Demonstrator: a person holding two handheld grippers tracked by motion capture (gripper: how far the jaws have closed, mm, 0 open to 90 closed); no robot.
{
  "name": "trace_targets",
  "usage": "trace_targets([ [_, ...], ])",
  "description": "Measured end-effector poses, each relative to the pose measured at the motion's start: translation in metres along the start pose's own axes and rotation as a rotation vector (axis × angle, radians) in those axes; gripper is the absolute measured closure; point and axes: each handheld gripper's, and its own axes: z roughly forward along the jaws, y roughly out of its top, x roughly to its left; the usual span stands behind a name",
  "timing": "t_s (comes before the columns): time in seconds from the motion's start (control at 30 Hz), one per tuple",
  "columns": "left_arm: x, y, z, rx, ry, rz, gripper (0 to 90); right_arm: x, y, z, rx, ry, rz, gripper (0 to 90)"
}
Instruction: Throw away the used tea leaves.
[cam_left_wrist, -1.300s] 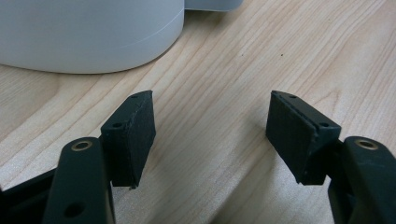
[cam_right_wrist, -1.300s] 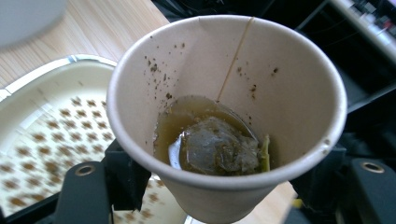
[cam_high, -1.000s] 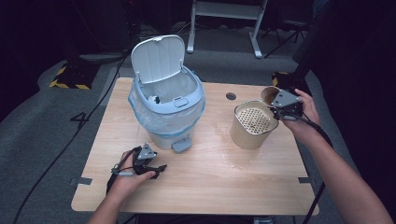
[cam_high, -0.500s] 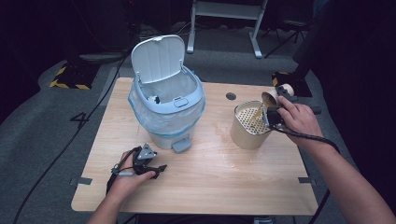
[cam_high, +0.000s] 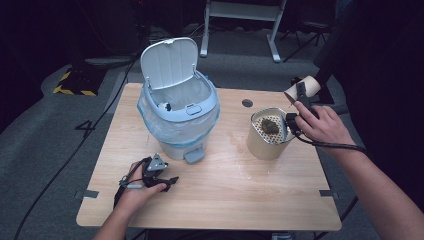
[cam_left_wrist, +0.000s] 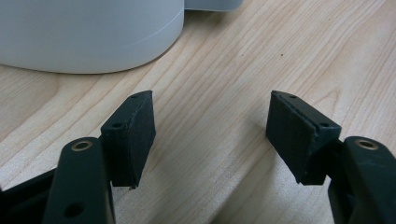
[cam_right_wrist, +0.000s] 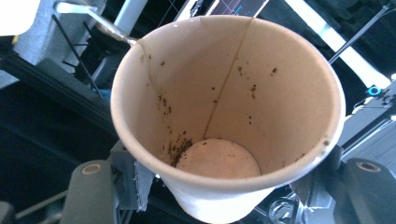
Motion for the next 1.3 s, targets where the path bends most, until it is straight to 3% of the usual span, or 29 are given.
trace_targets([
  [0.57,-0.0001,0.0,0.0,0.001,0.001,0.0,33.2,0.0004,0.0053,-0.0025,-0.006,-0.051,-0.089,34.7],
  [0.93,0.0,0.0,-0.0001,0.001,0.002,0.001,33.2,0.0018,0.0067,-0.0033,-0.013,-0.057,-0.094,34.5],
  [1.13,0.0001,0.0,-0.0001,0.001,0.001,0.001,33.2,0.0029,0.0068,-0.0035,-0.016,-0.051,-0.08,34.3],
  [1.23,0.0002,0.0001,-0.0001,0.001,0.001,0.001,33.1,0.0021,0.0058,-0.0036,-0.026,-0.025,-0.028,34.0],
  [1.3,0.0003,0.0001,-0.0001,0.001,0.001,0.001,33.1,0.0013,0.0041,-0.0028,-0.054,0.017,0.04,33.7],
])
